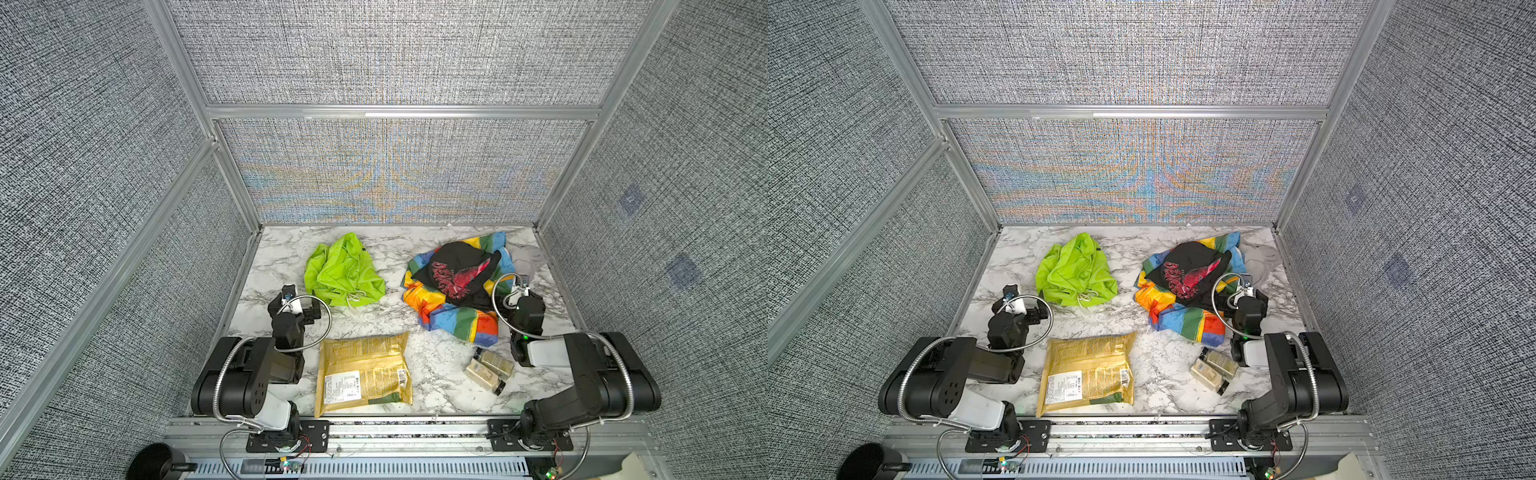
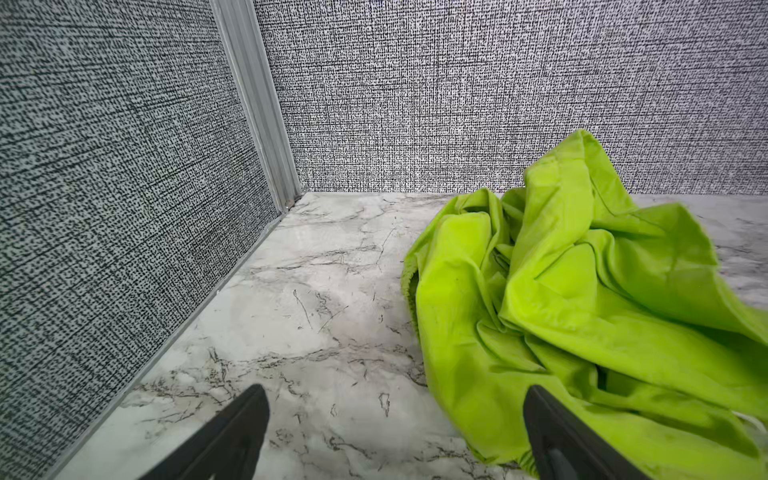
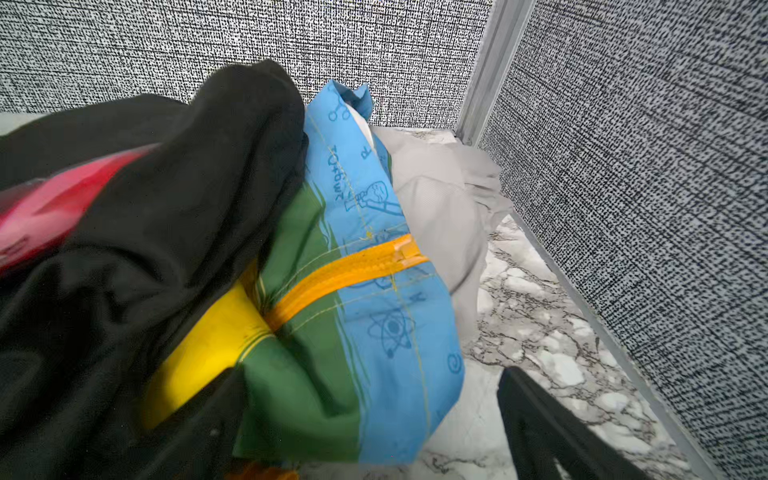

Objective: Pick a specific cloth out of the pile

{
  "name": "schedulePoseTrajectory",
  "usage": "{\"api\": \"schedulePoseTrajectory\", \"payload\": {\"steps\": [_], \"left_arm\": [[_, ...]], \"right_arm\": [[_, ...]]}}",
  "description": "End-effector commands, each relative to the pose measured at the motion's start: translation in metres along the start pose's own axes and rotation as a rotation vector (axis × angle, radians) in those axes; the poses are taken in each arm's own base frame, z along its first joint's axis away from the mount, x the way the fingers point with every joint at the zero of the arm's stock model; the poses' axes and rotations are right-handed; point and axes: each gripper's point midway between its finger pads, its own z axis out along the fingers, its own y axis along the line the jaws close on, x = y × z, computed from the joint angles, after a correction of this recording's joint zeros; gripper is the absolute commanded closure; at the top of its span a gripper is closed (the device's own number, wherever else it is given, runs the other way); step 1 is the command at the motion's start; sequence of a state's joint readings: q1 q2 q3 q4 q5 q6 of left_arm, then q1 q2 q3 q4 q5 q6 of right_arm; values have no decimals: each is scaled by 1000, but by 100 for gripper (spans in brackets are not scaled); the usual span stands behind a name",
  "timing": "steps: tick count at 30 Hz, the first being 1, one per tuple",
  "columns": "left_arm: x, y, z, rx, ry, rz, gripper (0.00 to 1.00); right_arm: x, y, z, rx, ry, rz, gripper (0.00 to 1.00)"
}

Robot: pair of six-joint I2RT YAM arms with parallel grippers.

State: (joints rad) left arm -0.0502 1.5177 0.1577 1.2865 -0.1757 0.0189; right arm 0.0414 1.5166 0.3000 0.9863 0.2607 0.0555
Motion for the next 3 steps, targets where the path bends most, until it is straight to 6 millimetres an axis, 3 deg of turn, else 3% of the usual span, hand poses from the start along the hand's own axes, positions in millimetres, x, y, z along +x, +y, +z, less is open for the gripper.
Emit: {"api": "schedulePoseTrajectory", "payload": {"steps": [1, 3], "left_arm": [[-14, 0, 0, 4, -55, -15, 1], [-13, 0, 0, 3, -52, -14, 1]], "right_arm": [[-10, 1, 0, -3, -38, 11, 1], [-11, 1, 0, -4, -39, 11, 1]]}}
